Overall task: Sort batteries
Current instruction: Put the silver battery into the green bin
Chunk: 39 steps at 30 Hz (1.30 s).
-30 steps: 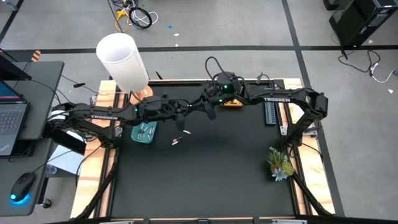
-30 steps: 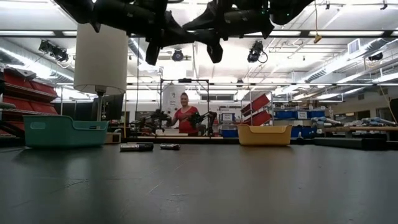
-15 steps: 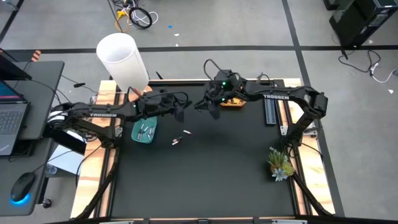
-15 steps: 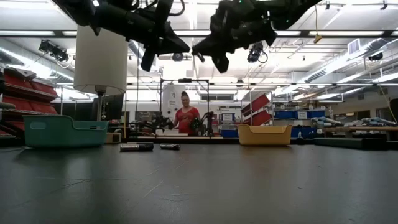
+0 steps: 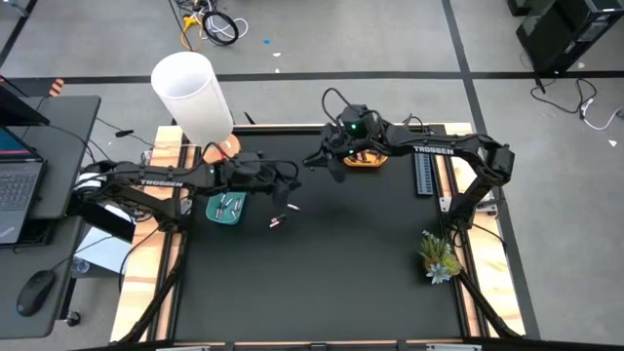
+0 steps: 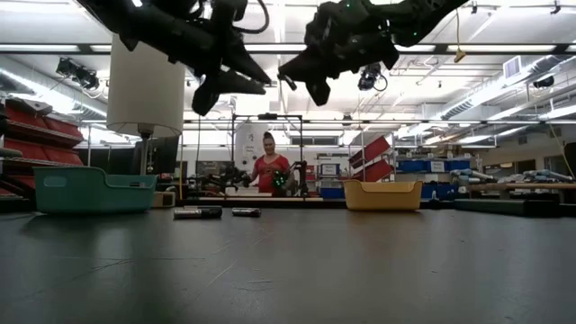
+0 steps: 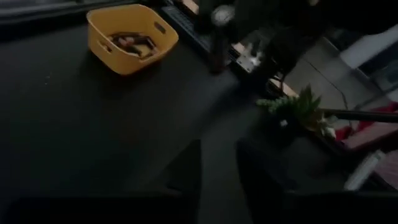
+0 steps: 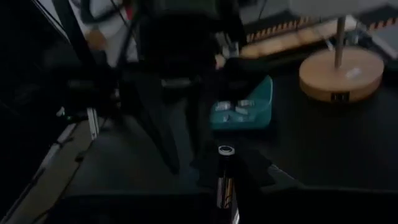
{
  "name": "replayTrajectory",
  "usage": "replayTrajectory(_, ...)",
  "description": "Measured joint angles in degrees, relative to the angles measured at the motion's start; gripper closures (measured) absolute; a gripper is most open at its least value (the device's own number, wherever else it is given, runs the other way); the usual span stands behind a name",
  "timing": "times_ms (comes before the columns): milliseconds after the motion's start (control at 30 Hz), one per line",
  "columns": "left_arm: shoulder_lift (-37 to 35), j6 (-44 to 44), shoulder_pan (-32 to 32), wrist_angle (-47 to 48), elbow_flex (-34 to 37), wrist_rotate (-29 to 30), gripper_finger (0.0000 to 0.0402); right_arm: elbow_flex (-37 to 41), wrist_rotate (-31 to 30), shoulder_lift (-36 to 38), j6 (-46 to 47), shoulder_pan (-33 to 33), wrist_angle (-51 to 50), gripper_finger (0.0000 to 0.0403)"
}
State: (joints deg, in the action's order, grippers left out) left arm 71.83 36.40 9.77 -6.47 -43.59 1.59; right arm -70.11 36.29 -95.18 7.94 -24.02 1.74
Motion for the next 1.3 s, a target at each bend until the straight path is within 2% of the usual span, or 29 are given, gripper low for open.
replayTrajectory(133, 0.0, -0.1, -1.3, -3.9, 0.0, 3.2, 0.0218, -0.1, 0.0, 0.0, 2.0, 1.1, 4.3, 0.0377)
replayTrajectory(233, 0.1, -1.3, -1.7, -6.4, 0.0, 5.4, 0.0180, -0.1, -0.2, 0.0, 4.2, 2.1, 7.3, 0.0377)
replayTrajectory(333, 0.1, -3.5, -1.7, -9.2, 0.0, 7.1, 0.0163, -0.1, -0.8, 0.0, 5.1, 3.3, 8.6, 0.0377)
replayTrajectory(467, 0.1, -6.1, -1.7, -11.1, 0.0, 8.0, 0.0163, -0.1, -2.0, 0.0, 6.5, 4.7, 9.0, 0.0377)
replayTrajectory(633, 0.1, -9.2, -1.7, -13.1, 0.1, 7.7, 0.0188, -0.2, -3.8, 0.0, 8.7, 5.8, 10.8, 0.0377)
replayTrajectory(800, 0.1, -11.3, -1.8, -14.1, 0.1, 7.5, 0.0231, -0.2, -6.0, 0.0, 10.1, 6.8, 12.0, 0.0377)
replayTrajectory(967, 0.1, -12.0, -1.8, -15.1, 0.1, 7.4, 0.0297, -0.2, -8.2, 0.0, 10.5, 7.5, 12.2, 0.0377)
replayTrajectory(1067, 0.1, -12.1, -2.0, -15.0, 0.1, 7.1, 0.0357, -0.2, -9.2, 0.0, 10.6, 7.7, 12.2, 0.0377)
replayTrajectory(1167, 0.1, -11.9, -2.0, -15.1, 0.1, 6.9, 0.0364, -0.2, -9.5, 0.1, 11.6, 7.8, 12.3, 0.0370)
replayTrajectory(1300, 0.1, -12.2, -2.0, -15.0, 0.1, 6.9, 0.0364, -0.2, -10.9, 0.1, 13.3, 7.8, 12.4, 0.0331)
